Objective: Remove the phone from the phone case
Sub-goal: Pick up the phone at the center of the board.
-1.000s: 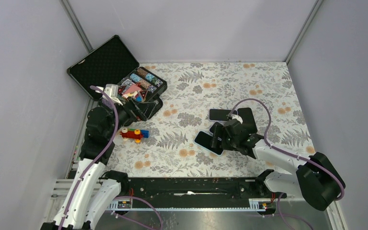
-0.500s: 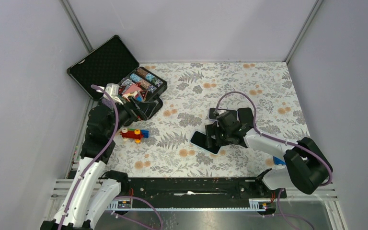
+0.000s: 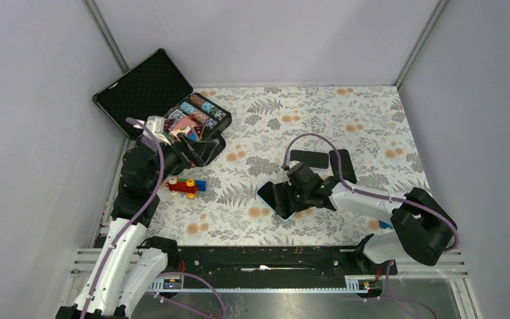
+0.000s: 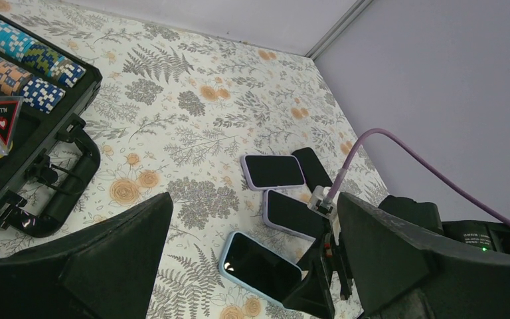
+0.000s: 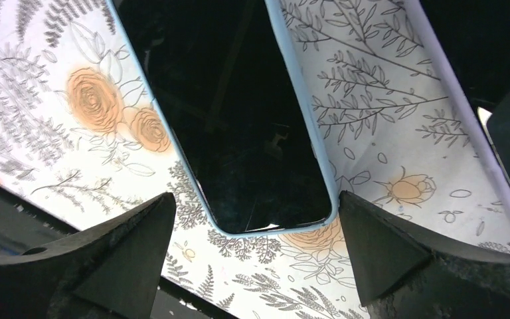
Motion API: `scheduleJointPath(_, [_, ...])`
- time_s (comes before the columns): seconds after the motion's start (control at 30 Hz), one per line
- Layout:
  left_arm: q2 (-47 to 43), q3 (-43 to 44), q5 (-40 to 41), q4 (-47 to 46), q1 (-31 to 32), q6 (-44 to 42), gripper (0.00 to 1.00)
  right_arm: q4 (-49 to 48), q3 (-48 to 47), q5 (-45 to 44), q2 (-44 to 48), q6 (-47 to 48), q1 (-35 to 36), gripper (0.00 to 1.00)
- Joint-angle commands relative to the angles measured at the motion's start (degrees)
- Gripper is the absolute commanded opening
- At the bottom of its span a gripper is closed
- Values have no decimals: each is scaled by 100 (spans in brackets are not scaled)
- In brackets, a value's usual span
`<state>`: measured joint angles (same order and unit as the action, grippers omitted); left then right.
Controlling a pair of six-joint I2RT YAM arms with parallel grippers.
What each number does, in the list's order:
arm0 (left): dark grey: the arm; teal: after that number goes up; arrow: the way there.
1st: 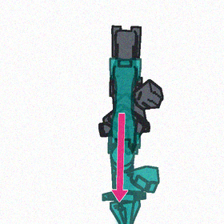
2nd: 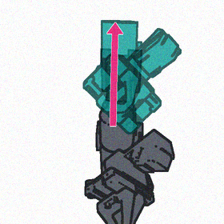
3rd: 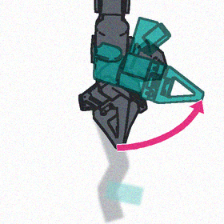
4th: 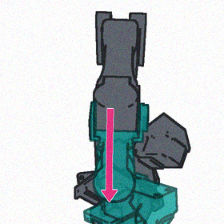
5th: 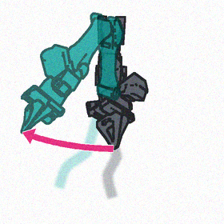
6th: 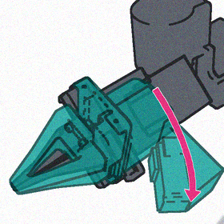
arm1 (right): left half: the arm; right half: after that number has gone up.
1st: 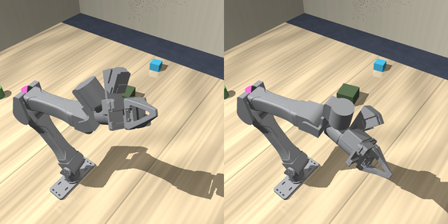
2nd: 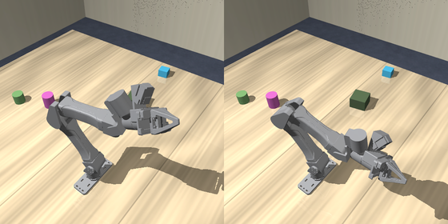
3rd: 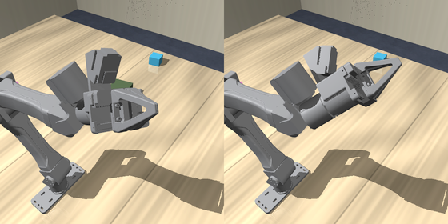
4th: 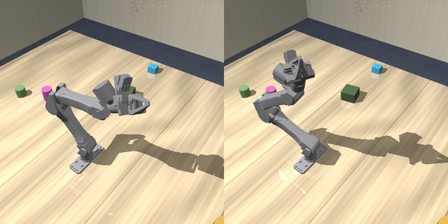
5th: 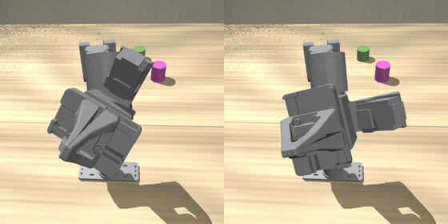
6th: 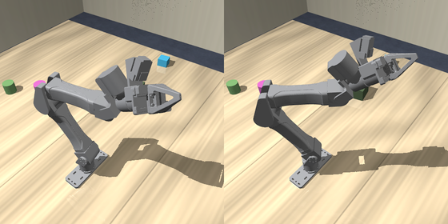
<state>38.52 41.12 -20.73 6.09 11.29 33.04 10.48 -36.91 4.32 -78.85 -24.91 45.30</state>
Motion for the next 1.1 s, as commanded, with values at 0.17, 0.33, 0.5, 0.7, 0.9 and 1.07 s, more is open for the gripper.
scheduleJointPath(0.17, [-46,199,296,143,-30,-227,99,1036,-1199,-1062,-847,331,622,100])
scheduleJointPath(0.33, [-44,220,129,121,-25,-262,99,1585,-1821,-1384,-1374,499,940,100])
scheduleJointPath(0.5, [-72,211,149,166,-28,-284,99,1827,-1997,-1738,-1588,608,963,100])
scheduleJointPath(0.7, [-73,221,167,214,-30,-285,99,1715,-1947,-1490,-1654,767,990,100])
scheduleJointPath(0.9, [43,268,154,316,-22,-231,99,1670,-1904,-1416,-1825,677,1016,100])
scheduleJointPath(1.07, [131,300,211,394,-30,-186,99,1741,-1966,-1567,-2107,619,1029,94])
